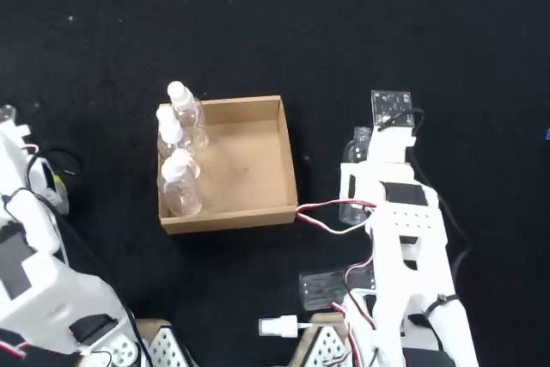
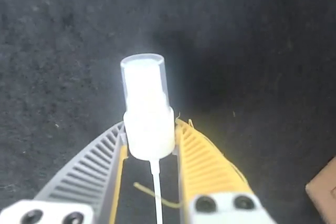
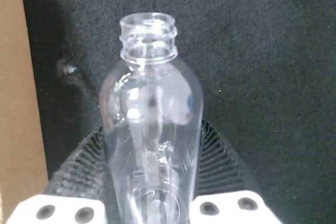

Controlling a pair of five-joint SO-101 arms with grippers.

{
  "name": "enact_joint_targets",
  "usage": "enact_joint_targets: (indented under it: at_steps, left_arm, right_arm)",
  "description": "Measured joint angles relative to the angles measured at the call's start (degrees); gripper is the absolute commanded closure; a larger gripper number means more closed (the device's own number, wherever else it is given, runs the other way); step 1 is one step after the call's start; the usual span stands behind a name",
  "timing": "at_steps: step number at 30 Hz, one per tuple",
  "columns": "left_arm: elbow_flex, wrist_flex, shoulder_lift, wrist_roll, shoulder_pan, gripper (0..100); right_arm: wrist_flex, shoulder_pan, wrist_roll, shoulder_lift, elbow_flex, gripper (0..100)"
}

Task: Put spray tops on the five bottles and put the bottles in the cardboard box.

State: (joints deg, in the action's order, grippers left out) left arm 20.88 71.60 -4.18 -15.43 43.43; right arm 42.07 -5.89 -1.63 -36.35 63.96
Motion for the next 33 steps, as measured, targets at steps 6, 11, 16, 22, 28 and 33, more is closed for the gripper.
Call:
enact_joint_targets:
  at_steps: [6, 11, 16, 22, 28, 33]
  left_arm:
    - [4.84, 0.44, 8.00, -12.75, -0.97, 93]
    - [5.19, -0.97, 8.53, -25.32, -1.41, 81]
    - [5.10, -1.23, 5.54, -30.07, -1.32, 78]
    - [3.08, -1.23, 4.31, -30.68, -0.88, 78]
    - [2.20, -1.32, 2.90, -30.68, -1.41, 78]
    - [2.20, -1.49, -1.49, -30.68, -2.02, 79]
  right_arm:
    - [0.00, 0.00, 0.00, 0.00, 0.00, 98.8]
    - [0.00, 0.00, 0.00, 0.00, 0.00, 98.8]
    - [0.00, 0.00, 0.00, 0.00, 0.62, 98.8]
    - [0.00, 0.00, 0.00, 0.00, 0.62, 98.8]
    - [0.00, 0.00, 0.00, 0.00, 0.62, 98.8]
    - [0.00, 0.00, 0.00, 0.00, 0.62, 98.8]
